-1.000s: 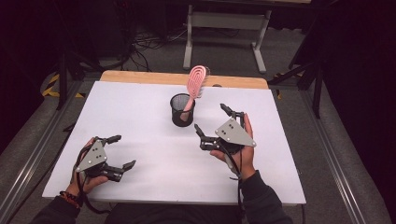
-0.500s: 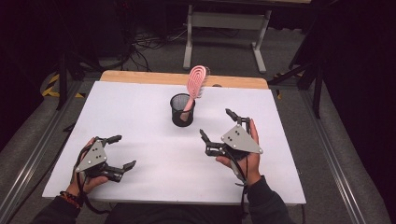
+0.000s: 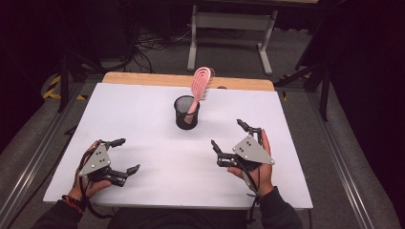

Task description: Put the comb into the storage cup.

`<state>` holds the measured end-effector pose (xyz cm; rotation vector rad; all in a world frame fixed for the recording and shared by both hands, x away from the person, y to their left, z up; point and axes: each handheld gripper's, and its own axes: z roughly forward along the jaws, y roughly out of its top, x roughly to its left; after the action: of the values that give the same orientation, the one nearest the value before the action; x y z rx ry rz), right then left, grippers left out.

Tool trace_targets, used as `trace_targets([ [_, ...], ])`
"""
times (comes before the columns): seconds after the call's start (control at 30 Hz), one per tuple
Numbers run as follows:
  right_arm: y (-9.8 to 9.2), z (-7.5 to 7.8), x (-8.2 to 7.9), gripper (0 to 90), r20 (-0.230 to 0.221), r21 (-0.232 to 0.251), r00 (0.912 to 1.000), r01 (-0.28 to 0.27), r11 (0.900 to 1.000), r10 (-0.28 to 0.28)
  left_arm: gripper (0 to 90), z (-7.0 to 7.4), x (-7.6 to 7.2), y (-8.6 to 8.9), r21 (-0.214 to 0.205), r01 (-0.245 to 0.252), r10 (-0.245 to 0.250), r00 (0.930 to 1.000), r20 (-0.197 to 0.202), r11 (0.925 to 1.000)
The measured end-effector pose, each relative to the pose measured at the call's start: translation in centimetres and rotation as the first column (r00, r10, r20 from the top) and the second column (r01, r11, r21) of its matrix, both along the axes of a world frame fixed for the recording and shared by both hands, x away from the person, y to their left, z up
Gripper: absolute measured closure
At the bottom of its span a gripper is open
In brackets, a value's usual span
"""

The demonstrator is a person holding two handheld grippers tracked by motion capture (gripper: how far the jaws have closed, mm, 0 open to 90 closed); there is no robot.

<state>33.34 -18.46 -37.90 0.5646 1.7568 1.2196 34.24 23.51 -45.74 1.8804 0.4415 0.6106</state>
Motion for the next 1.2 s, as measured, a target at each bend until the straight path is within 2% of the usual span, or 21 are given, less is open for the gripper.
trace_targets([
  [0.83, -3.4, -4.0, -1.4, 5.8, -0.058, -0.063, 0.9975, 0.036, 0.9974, -0.040, 3.9, -0.1, 0.0, -0.2, 0.013, 0.009, -0.009, 1.0000, -0.002, 0.9999],
  [1.03, -4.5, -4.9, -1.8, 5.7, -0.081, -0.054, 0.9964, 0.019, 0.9983, -0.024, 3.8, -0.2, 0.0, -0.3, 0.019, 0.010, -0.010, 0.9999, -0.003, 0.9998],
  [1.13, -5.0, -5.4, -1.9, 5.3, -0.083, -0.081, 0.9960, 0.026, 0.9964, -0.032, 3.8, -0.2, 0.0, -0.3, 0.019, 0.010, -0.010, 0.9999, -0.002, 0.9998],
  [1.2, -5.5, -5.8, -1.9, 5.2, -0.090, -0.082, 0.9952, 0.032, 0.9961, -0.039, 3.8, -0.2, 0.0, -0.3, 0.021, 0.010, -0.010, 0.9999, -0.002, 0.9997],
])
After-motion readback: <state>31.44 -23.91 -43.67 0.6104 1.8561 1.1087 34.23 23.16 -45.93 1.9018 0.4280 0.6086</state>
